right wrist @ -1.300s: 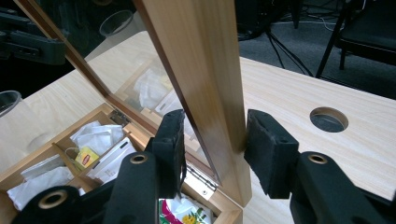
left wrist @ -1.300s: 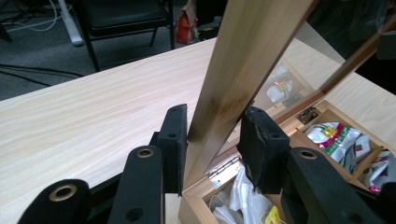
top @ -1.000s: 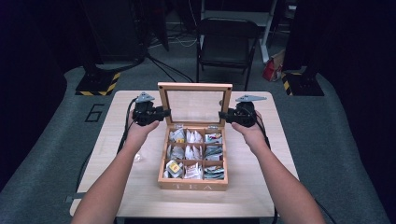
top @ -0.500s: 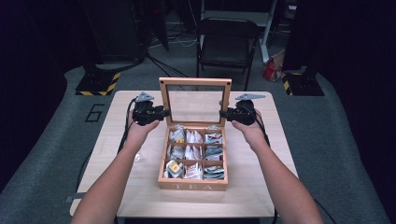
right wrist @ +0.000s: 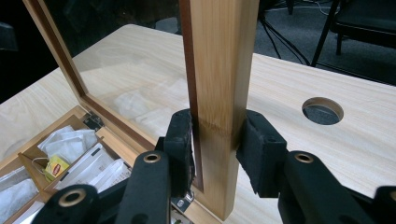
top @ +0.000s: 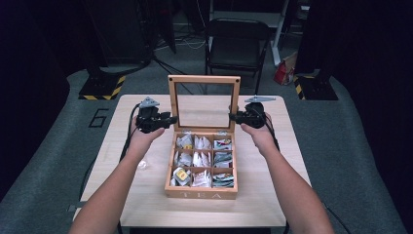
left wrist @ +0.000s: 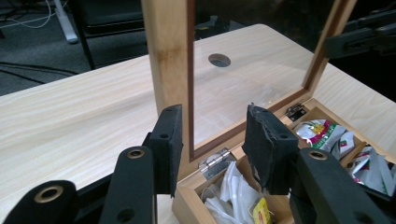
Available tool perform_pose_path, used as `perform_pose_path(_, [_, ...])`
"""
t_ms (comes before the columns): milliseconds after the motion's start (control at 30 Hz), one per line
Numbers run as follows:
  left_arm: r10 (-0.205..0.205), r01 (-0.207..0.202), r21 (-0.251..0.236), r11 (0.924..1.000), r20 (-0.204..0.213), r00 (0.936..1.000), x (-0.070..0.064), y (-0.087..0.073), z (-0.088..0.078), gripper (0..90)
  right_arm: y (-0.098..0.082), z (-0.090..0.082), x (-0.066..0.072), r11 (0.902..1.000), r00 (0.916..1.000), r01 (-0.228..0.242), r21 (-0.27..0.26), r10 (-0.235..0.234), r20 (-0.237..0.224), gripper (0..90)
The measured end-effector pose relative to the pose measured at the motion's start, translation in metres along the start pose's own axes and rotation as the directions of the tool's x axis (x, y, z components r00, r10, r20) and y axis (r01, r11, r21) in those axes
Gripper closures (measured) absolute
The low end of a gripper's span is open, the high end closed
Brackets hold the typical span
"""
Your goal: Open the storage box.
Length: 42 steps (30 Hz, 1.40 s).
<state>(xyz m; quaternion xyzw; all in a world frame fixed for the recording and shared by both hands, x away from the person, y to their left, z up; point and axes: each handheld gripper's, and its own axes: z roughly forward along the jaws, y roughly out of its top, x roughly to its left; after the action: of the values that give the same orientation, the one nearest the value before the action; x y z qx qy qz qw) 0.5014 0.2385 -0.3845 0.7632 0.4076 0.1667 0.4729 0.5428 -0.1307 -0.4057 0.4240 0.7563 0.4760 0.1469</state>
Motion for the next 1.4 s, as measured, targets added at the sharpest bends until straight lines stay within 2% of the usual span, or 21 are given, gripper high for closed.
perform_pose_path(100, [0.004,-0.004,0.001,1.0,0.001,1.0,0.0,0.0,-0.001,56.8,0.001,0.002,-0.001,1.0,1.0,-0.004,0.006,0.004,0.002,64.9])
perform_pose_path(233, [-0.001,0.001,0.002,1.0,0.001,1.0,0.0,-0.001,-0.002,55.9,0.003,0.006,0.0,0.9998,0.9996,-0.001,0.021,0.0,0.029,64.1])
perform_pose_path(767, [-0.004,0.004,0.008,1.0,0.0,1.0,0.0,-0.005,-0.005,54.5,0.002,0.006,0.002,0.9993,0.9994,0.001,0.036,-0.002,0.034,56.0])
perform_pose_path(1033, [-0.01,0.01,0.012,0.9999,0.0,0.9999,-0.001,-0.006,-0.01,52.6,-0.002,-0.002,0.0,0.9996,0.999,-0.013,0.026,0.012,0.043,50.7])
perform_pose_path(1233, [-0.01,0.01,0.007,0.9999,-0.007,0.9999,-0.003,-0.008,-0.015,47.4,0.001,-0.013,0.008,0.9999,0.9995,-0.001,0.017,0.0,0.032,42.8])
perform_pose_path(1400, [0.002,-0.002,0.004,1.0,-0.007,1.0,-0.005,-0.009,-0.02,45.6,0.002,-0.02,0.016,0.9997,0.9997,0.016,0.016,-0.016,0.02,40.2])
